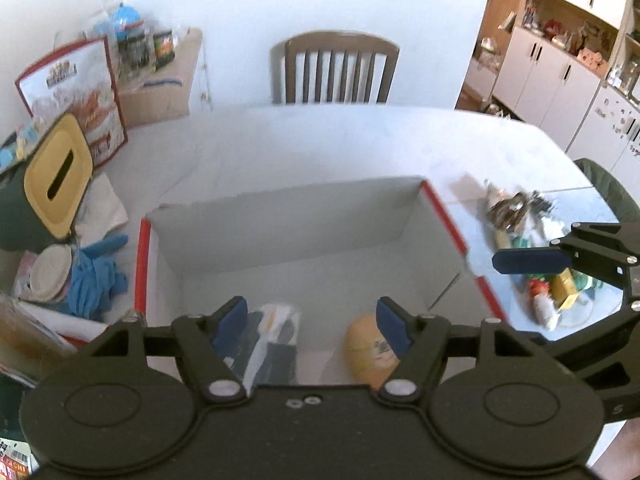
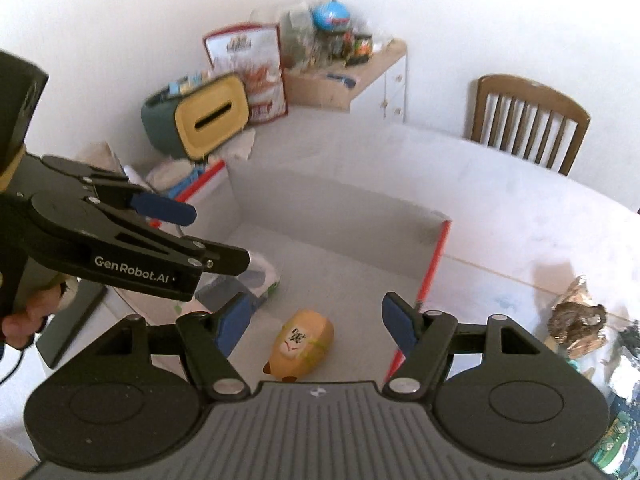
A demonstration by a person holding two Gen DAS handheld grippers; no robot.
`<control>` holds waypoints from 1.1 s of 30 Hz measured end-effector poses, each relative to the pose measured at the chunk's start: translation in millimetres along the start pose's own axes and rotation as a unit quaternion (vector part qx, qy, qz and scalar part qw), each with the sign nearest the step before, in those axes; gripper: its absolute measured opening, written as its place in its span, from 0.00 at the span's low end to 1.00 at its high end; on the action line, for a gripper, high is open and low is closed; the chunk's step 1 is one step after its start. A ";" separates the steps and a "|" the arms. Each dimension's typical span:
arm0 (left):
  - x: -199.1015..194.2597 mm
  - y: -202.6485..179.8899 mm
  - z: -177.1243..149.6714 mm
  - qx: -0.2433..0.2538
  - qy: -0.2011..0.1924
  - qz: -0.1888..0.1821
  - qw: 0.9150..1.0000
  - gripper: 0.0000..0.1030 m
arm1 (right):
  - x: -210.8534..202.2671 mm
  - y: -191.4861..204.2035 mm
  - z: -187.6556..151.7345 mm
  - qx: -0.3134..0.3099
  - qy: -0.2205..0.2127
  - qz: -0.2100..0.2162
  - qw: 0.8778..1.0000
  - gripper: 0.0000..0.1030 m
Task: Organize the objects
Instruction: 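Move both grippers back from the box to the pile on the table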
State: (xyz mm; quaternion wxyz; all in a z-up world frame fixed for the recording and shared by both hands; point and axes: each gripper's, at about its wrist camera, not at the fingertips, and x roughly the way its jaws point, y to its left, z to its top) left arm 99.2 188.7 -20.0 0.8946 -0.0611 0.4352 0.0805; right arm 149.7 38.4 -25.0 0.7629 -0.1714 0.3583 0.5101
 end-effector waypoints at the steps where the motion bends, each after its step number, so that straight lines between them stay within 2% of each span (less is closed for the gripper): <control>1: -2.6 -3.3 1.0 0.001 -0.005 -0.001 1.000 0.70 | -8.1 -2.9 -0.4 0.002 -0.009 -0.002 1.000 0.70; 10: -25.6 -51.9 10.1 0.026 -0.056 0.001 0.998 0.77 | -65.7 -36.6 -10.2 0.015 -0.071 -0.015 0.997 0.73; 14: -28.6 -75.6 12.8 0.032 -0.065 -0.005 0.997 0.78 | -84.8 -54.9 -18.2 0.020 -0.090 -0.023 0.995 0.73; 18: -30.1 -99.4 15.3 0.038 -0.075 -0.012 0.996 0.82 | -103.9 -75.2 -27.4 0.023 -0.110 -0.031 0.993 0.78; 23: -29.5 -127.5 17.6 0.045 -0.085 -0.022 0.995 0.86 | -122.3 -103.3 -39.4 0.028 -0.121 -0.038 0.991 0.80; 25: -29.0 -139.2 18.6 0.047 -0.089 -0.026 0.995 0.91 | -128.4 -115.3 -45.0 0.033 -0.124 -0.039 0.991 0.81; 27: -28.4 -149.2 19.6 0.048 -0.096 -0.031 0.994 0.99 | -133.3 -127.9 -50.8 0.038 -0.126 -0.043 0.990 0.81; 33: -21.3 -180.3 21.7 0.052 -0.102 -0.041 0.993 0.99 | -144.7 -166.2 -68.4 0.061 -0.128 -0.049 0.989 0.83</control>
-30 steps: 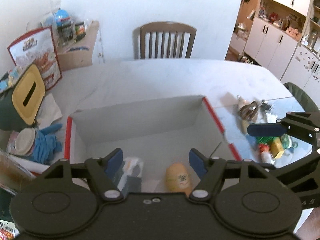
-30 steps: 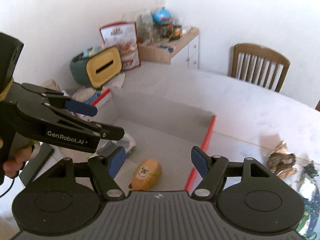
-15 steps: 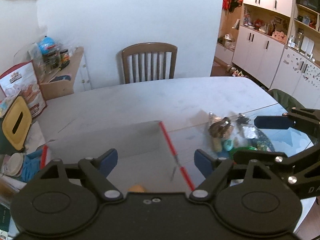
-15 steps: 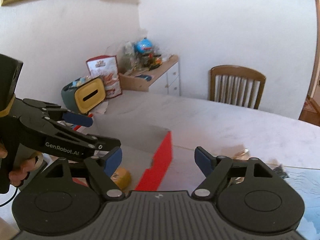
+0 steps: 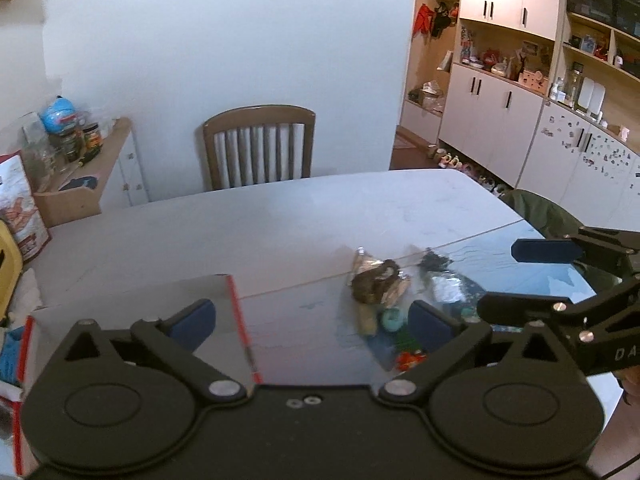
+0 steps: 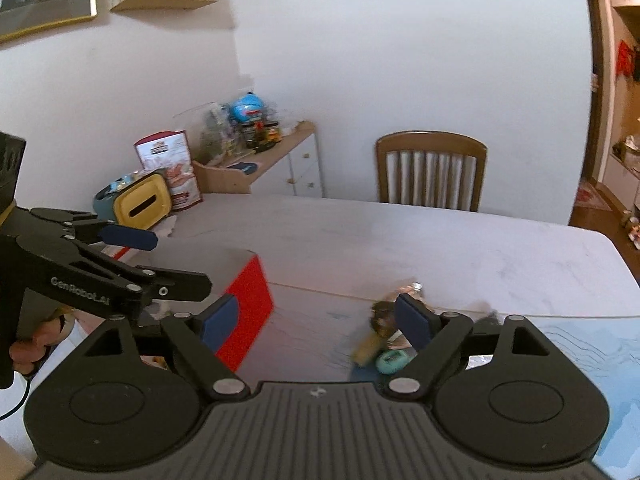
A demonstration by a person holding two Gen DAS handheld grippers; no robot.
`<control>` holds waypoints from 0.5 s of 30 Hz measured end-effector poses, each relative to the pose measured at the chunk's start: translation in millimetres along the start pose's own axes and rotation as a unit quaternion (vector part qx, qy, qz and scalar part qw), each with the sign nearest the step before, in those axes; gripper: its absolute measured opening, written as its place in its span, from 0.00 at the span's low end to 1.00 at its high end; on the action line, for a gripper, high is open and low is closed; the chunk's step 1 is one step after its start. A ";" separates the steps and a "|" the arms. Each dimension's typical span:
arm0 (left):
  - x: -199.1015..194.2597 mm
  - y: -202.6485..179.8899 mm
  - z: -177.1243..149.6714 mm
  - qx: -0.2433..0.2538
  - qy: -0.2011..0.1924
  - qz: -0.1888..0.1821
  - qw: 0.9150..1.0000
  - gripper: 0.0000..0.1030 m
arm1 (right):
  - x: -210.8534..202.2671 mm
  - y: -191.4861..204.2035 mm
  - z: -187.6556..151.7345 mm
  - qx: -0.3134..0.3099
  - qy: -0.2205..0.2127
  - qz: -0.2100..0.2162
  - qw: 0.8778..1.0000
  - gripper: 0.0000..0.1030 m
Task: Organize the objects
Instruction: 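Move both grippers back from the box to the pile on the table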
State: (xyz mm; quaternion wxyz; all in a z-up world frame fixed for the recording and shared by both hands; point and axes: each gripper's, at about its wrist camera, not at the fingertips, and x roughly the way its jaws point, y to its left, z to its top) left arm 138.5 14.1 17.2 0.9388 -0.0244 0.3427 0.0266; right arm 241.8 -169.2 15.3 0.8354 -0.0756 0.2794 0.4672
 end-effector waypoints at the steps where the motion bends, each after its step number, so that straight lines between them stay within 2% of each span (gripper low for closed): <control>1: 2.2 -3.8 0.0 0.001 0.000 -0.001 1.000 0.99 | -1.8 -6.9 -1.9 0.004 0.000 -0.002 1.000 0.83; 6: 16.5 -27.6 2.5 0.009 -0.001 -0.009 1.000 0.99 | -7.8 -36.4 -10.3 0.016 0.005 -0.011 1.000 0.87; 15: 52.2 -68.0 -2.3 0.028 0.023 -0.023 0.999 0.99 | -7.5 -87.5 -29.4 0.039 0.022 -0.038 0.998 0.89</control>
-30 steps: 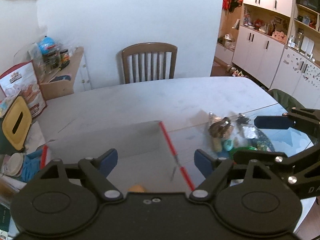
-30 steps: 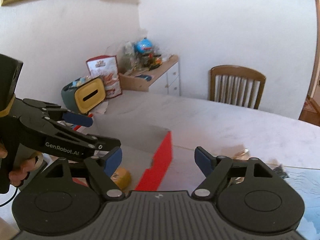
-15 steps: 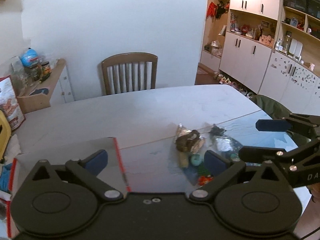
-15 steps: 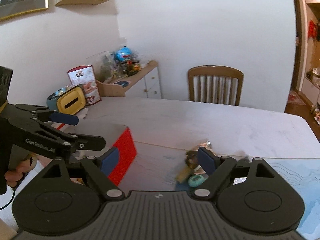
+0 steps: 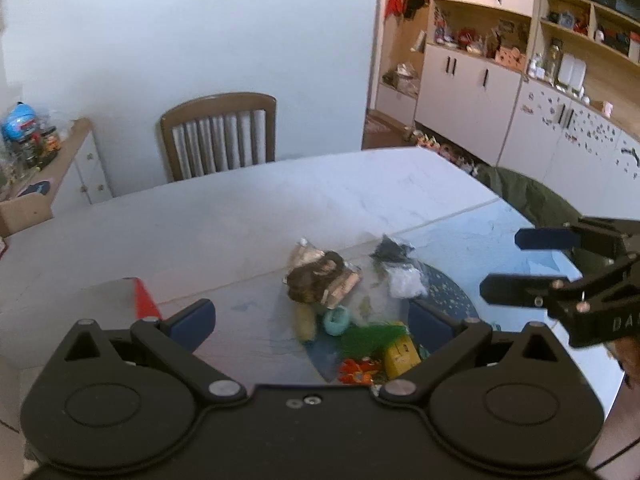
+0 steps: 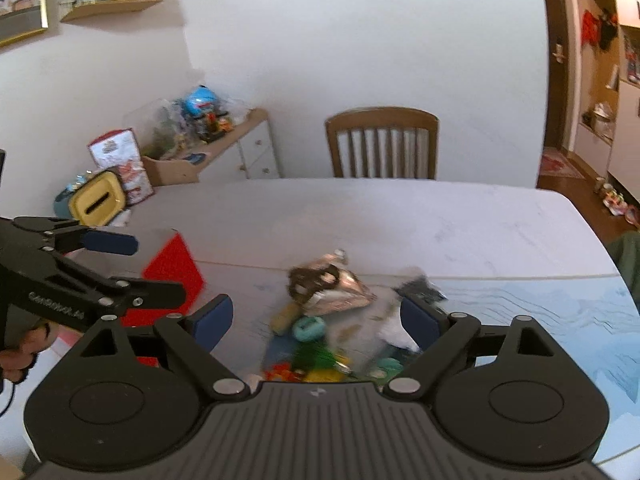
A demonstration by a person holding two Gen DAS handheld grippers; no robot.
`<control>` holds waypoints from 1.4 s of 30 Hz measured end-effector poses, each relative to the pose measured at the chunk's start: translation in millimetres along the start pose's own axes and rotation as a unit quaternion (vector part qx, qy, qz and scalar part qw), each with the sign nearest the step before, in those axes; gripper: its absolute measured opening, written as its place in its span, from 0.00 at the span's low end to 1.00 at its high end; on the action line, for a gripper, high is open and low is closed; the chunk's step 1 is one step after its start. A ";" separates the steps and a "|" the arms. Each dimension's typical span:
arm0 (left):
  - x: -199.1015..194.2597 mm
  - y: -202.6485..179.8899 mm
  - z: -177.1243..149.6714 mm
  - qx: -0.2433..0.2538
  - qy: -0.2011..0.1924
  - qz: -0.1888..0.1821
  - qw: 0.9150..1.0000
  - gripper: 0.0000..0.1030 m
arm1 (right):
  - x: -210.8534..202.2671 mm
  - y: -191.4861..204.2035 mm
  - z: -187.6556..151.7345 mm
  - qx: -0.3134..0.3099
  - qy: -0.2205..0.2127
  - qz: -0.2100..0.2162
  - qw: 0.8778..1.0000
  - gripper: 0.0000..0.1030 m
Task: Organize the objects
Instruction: 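Move both grippers back from the box to the pile on the table, then grasp the green cat-face plush with right gripper while left grasps white keyring plush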
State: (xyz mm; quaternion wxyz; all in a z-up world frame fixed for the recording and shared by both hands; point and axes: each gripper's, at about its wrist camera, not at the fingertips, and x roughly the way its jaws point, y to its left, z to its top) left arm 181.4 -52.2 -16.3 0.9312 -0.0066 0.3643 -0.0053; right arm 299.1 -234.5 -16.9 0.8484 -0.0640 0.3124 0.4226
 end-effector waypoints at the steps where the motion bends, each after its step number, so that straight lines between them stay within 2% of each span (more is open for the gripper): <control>1: 5.4 -3.4 -0.6 0.003 0.005 -0.001 1.000 0.99 | 2.2 -7.0 -3.3 0.002 0.005 -0.004 1.000 0.89; 11: 53.9 -25.5 -27.2 0.034 0.067 0.006 0.997 0.99 | 27.2 -49.9 -34.0 0.003 0.052 -0.023 0.998 0.89; 21: 91.4 -34.6 -64.9 0.039 0.118 -0.004 0.992 0.98 | 65.9 -63.2 -54.8 -0.017 0.100 -0.006 0.995 0.89; 25: 97.7 -39.2 -74.4 0.048 0.123 -0.006 0.991 0.97 | 80.1 -64.3 -62.4 -0.032 0.120 0.004 0.992 0.89; 34: 106.5 -32.0 -80.8 0.019 0.130 -0.015 0.991 0.82 | 100.7 -61.6 -71.1 -0.061 0.143 0.029 0.987 0.87; 39: 111.1 -32.2 -83.9 0.001 0.135 -0.030 0.990 0.69 | 107.9 -58.1 -72.5 -0.075 0.148 0.037 0.986 0.86; 42: 111.6 -29.8 -84.5 -0.018 0.136 -0.039 0.990 0.62 | 109.7 -57.2 -73.0 -0.077 0.151 0.044 0.985 0.80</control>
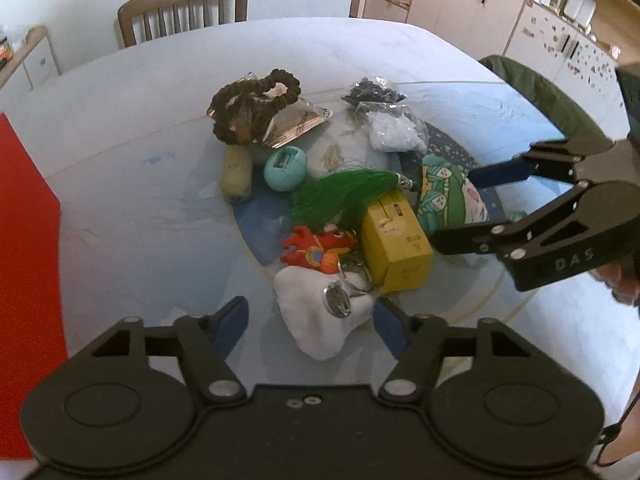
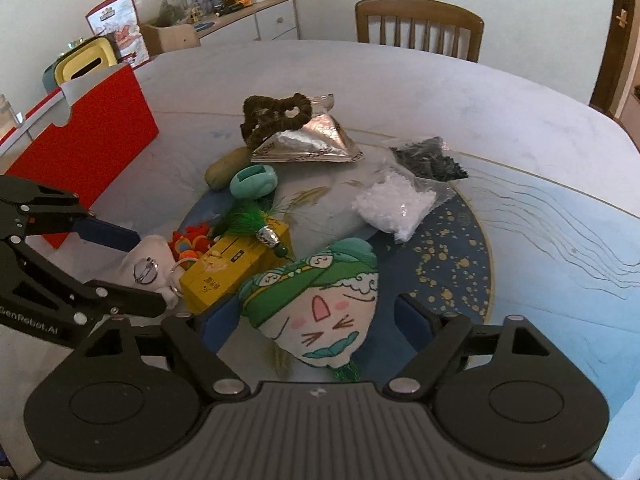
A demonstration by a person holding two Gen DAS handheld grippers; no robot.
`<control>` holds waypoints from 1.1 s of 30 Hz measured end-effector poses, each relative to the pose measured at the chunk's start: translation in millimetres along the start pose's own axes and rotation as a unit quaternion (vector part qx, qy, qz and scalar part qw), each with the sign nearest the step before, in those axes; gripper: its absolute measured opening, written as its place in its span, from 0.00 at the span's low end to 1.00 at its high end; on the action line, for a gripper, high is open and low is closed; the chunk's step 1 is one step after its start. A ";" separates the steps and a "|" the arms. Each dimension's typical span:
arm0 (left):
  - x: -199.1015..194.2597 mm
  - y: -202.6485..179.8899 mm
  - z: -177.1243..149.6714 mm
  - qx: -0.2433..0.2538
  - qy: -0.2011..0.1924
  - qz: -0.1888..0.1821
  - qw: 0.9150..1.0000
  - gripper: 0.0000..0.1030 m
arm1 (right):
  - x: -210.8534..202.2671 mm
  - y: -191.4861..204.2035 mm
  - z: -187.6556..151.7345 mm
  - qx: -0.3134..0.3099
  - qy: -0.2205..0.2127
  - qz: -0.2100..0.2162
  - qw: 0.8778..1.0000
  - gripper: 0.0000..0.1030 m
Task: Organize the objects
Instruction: 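Grasp the green cat-face plush with right gripper while left grasps white keyring plush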
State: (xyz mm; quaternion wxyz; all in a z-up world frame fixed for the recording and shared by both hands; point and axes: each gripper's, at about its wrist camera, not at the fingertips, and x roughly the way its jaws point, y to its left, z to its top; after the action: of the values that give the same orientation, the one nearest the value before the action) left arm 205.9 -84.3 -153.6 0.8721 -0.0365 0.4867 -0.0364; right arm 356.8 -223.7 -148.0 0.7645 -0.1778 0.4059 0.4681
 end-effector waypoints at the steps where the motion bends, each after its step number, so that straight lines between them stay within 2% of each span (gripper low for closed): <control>1: -0.2 0.8 -0.2 -0.006 0.000 -0.005 1.000 0.58 | 0.5 0.9 0.2 -0.003 0.001 0.001 1.000 0.79; 8: -3.7 5.5 -0.2 -0.027 -0.003 -0.025 0.999 0.41 | 1.1 4.1 0.7 -0.016 -0.004 -0.002 1.000 0.72; 12: -5.1 7.1 0.1 -0.030 -0.006 -0.024 0.999 0.35 | 0.7 5.7 -0.1 -0.017 -0.006 -0.007 1.000 0.70; 19: -10.3 5.7 0.1 -0.024 -0.010 -0.025 0.999 0.33 | -2.6 10.5 -1.9 -0.024 -0.012 -0.019 0.999 0.63; 23: -15.5 6.5 1.9 -0.024 -0.013 -0.028 0.999 0.32 | -7.8 11.1 -2.9 -0.018 -0.017 -0.022 0.999 0.62; 33: -49.7 12.3 12.0 -0.032 -0.044 -0.037 0.998 0.32 | -51.3 19.9 9.5 -0.003 -0.057 -0.010 0.998 0.62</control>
State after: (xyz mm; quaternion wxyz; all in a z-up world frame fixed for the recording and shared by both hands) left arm 190.4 -66.9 -106.4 0.8890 -0.0837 0.4472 -0.0519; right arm 332.1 -236.9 -99.7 0.7903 -0.1575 0.3585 0.4712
